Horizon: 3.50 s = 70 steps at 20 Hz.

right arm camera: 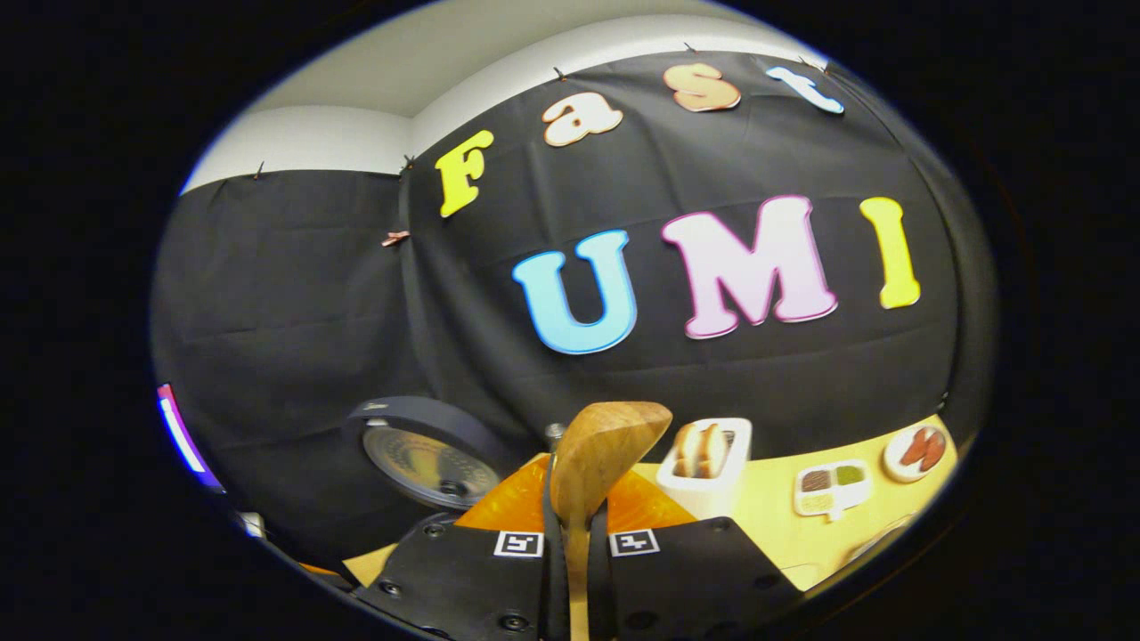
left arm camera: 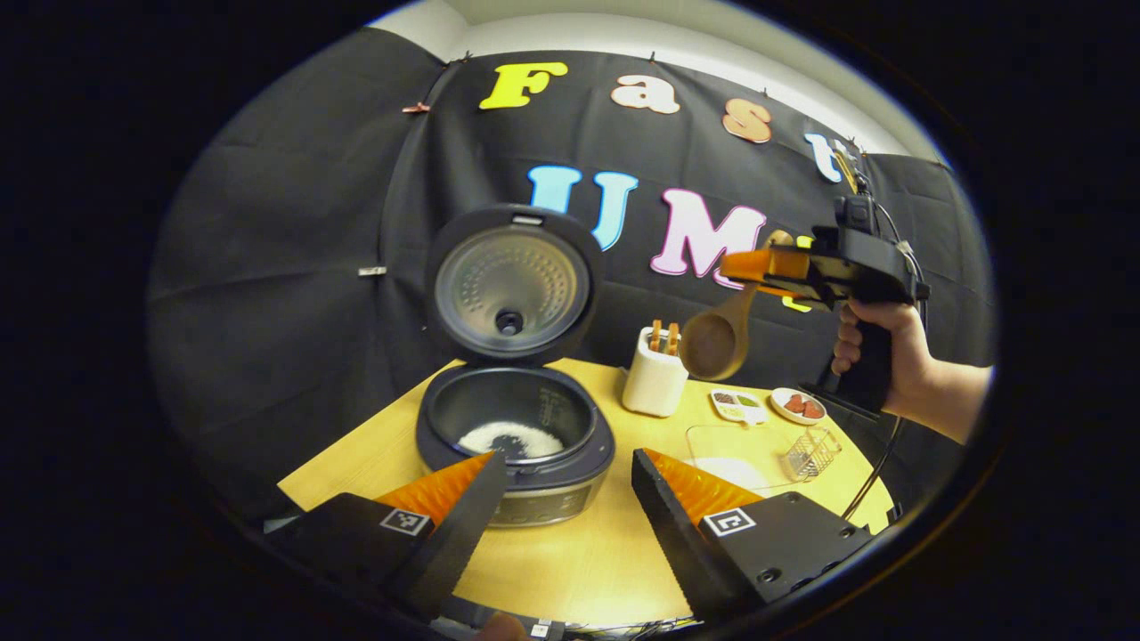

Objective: Close the left gripper, press the button to open the rice cooker; take a wooden spoon from the chopstick holder with the right hand, scoop a spoonful of rice and pour it into the rice cooker, then put the wooden spoon back into the chopstick holder.

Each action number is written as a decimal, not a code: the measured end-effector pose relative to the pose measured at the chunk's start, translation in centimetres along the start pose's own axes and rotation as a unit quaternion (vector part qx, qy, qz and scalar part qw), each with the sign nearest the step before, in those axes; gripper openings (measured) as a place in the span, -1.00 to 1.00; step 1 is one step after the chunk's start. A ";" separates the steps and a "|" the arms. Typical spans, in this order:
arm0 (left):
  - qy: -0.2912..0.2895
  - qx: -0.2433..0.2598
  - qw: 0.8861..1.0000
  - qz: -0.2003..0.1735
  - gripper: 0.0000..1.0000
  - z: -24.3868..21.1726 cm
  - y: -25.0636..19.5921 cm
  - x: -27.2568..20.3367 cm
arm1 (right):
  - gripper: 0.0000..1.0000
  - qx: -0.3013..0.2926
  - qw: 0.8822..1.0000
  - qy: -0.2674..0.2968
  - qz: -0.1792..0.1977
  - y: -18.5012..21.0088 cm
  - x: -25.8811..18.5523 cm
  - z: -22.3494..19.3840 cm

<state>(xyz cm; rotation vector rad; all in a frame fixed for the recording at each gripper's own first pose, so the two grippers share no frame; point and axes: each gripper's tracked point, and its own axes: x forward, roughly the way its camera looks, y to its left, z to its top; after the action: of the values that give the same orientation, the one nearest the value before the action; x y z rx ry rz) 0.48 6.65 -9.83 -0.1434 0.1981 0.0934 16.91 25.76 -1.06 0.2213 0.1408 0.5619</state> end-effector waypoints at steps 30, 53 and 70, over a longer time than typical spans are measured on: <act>-0.016 0.000 0.995 0.101 0.92 3.7 -8.7 2.7 | -0.75 0.149 0.945 0.115 -0.268 -37.3 -10.8 -15.2; -0.226 0.092 0.962 0.121 0.89 25.5 4.2 10.3 | 0.97 0.038 0.938 0.122 -0.321 -32.8 -22.3 -11.3; -0.144 0.087 0.980 0.107 0.96 23.6 8.9 18.0 | 0.97 -0.019 0.947 0.133 -0.293 -21.5 -25.9 -12.3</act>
<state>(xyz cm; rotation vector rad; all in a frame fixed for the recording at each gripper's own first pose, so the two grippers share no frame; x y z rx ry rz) 21.55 20.34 8.27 0.0677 -0.0683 0.3090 3.88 -3.87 -16.34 0.0572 0.4418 -0.0022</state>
